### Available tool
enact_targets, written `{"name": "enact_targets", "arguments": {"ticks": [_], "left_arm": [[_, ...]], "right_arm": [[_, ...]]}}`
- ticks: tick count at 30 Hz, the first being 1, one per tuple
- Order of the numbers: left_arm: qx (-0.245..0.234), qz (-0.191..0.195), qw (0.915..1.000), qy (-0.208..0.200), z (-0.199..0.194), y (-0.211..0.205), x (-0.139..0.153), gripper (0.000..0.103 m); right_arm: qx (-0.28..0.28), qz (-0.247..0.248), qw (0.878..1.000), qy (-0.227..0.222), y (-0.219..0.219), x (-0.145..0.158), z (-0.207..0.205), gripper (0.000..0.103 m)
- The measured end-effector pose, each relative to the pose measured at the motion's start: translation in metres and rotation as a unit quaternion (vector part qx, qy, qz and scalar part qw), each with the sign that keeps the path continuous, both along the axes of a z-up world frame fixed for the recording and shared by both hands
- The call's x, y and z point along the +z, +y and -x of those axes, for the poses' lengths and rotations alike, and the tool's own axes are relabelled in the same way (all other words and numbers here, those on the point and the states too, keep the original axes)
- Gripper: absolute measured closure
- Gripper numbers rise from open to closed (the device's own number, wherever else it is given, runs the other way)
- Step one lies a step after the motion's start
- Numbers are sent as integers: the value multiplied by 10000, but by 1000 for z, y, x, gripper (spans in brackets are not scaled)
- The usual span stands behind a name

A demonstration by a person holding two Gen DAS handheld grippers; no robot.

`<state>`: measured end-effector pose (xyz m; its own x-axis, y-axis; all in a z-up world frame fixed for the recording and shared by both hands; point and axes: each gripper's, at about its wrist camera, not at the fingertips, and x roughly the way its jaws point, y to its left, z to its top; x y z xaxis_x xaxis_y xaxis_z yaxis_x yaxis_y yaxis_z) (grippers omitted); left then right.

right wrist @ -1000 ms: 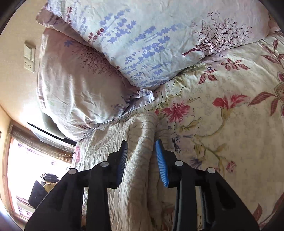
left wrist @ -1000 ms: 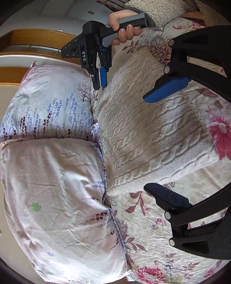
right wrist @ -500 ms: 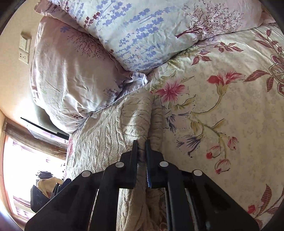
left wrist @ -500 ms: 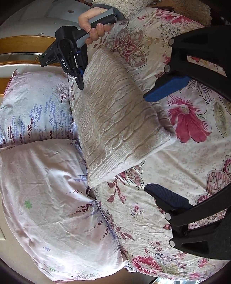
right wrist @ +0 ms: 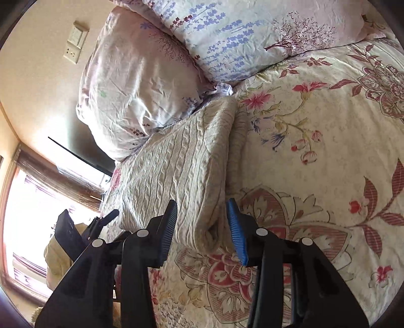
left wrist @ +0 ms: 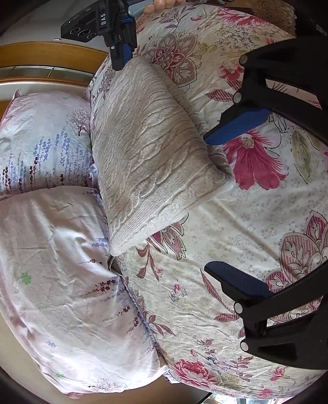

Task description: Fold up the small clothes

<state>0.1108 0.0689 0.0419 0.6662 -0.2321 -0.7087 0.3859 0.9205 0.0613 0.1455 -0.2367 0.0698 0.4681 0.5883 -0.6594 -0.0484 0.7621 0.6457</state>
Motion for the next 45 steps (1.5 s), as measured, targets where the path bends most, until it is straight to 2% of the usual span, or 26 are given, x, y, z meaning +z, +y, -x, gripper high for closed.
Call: {"name": "enact_targets", "arguments": {"ticks": [3,7,12,14,15,19,22,24,25,28,30,32,38,40,45], "left_arm": [[18,-91,9999,67,0,-3,-2,10],[245,-217,9993,165,-4,-2,-7,10],[716,248,9965,348,-14,17,-6,10],[885,243,9953,315,-14,20,-6,11],[1010,212,9942,305,-15,22,-6,11],[1269,453,9889,626,-21,34,-13,11],[1260,259,9905,478,-16,27,-9,11],[1180,143,9923,339,-9,20,-2,10],[1171,159,9927,257,-4,18,5,10],[1142,725,9908,-105,14,20,32,10],[1058,1247,9860,-312,18,17,48,10],[961,1629,9812,-382,14,3,55,10],[1043,1037,9890,-168,-14,-60,37,10],[1127,743,9908,-68,-21,-70,29,10],[1230,485,9912,57,-29,-75,16,10]], "right_arm": [[-32,259,9997,33,8,-7,3,60],[5,412,9991,-136,16,-5,7,70],[-40,607,9979,-242,19,0,8,75],[-71,725,9969,-292,21,0,9,87],[-108,776,9965,-280,21,-1,10,90],[-275,577,9980,-13,15,-14,8,91],[-314,581,9978,-47,15,-12,10,91],[-286,828,9960,-182,18,-5,13,89],[-328,995,9940,-311,19,2,17,84],[-476,1354,9841,-1051,24,34,32,65],[-434,1350,9804,-1371,30,48,35,65],[-317,1413,9797,-1386,41,49,31,65],[-160,1893,9746,-1183,67,25,25,65],[-143,2022,9722,-1171,71,21,26,65],[-86,2369,9651,-1113,80,15,26,65]]}}
